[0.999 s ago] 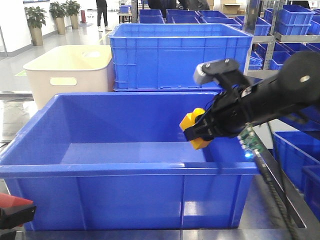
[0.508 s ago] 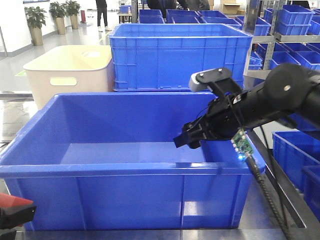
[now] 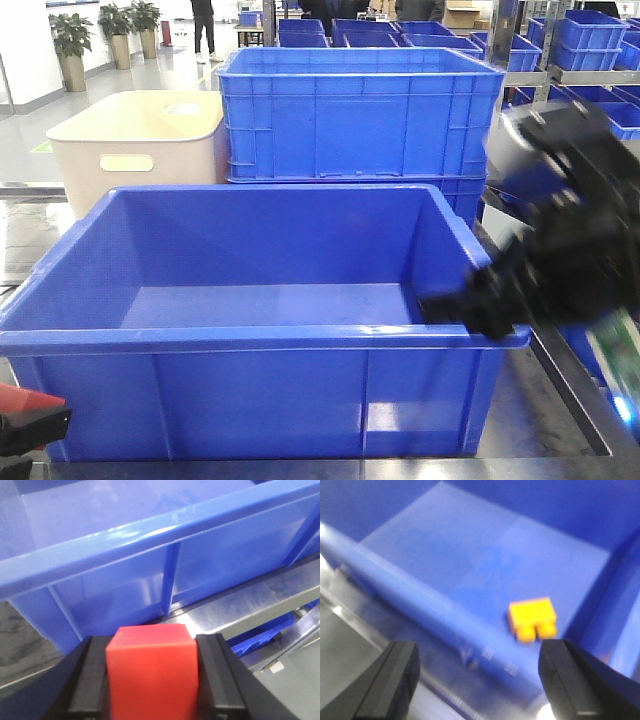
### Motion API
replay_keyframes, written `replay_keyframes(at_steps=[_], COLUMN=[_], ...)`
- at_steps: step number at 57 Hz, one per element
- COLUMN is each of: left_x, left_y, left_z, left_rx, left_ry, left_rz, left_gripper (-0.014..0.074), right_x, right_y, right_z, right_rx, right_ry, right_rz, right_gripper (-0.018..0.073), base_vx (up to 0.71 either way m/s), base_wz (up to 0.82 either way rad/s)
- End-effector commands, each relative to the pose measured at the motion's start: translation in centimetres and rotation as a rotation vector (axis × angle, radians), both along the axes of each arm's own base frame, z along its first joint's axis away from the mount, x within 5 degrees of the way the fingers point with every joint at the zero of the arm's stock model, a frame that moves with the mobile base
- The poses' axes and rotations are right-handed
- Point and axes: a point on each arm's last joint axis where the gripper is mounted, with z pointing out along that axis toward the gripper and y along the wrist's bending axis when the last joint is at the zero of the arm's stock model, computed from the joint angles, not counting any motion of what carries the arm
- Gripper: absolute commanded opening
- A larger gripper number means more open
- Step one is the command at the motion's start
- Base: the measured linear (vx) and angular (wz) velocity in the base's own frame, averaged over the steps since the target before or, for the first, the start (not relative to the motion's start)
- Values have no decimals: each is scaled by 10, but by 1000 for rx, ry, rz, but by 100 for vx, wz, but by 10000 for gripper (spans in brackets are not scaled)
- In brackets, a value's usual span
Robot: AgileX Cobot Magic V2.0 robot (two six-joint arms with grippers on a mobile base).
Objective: Pick red and yellow blocks into blue bin
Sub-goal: 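Move the right gripper over the blue bin and release the yellow brick, then move the left gripper over the blue bin and release the red cube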
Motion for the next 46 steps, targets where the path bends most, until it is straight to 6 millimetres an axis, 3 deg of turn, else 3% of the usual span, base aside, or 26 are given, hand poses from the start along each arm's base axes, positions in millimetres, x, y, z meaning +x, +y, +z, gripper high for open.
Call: replay_keyframes(at_steps=[1, 10, 18, 24, 34, 46], left_x=[2, 1, 0, 11, 60, 134], left_y=[0, 0, 0, -3, -16, -35], left_z=[18, 32, 63, 89, 107, 92], left_rx=[-52, -62, -77, -85, -58, -56], left_ry=[-119, -160, -227, -267, -277, -197], left_rz=[24, 23, 14, 7, -19, -45], left_gripper=[335, 335, 337, 341, 342, 349], right_x=[-25, -56, -72, -79, -82, -81], right_y=[-8, -18, -25, -28, -29, -30], right_z=[8, -18, -34, -41, -46, -44], right_rx=[37, 35, 46, 53, 40, 45], right_ry=[-106, -117, -146, -166, -182, -202], right_rz=[-17, -33, -56, -68, -66, -73], right_gripper=[531, 531, 531, 531, 531, 531], base_vx=[0, 0, 0, 0, 0, 0], base_wz=[0, 0, 0, 0, 0, 0])
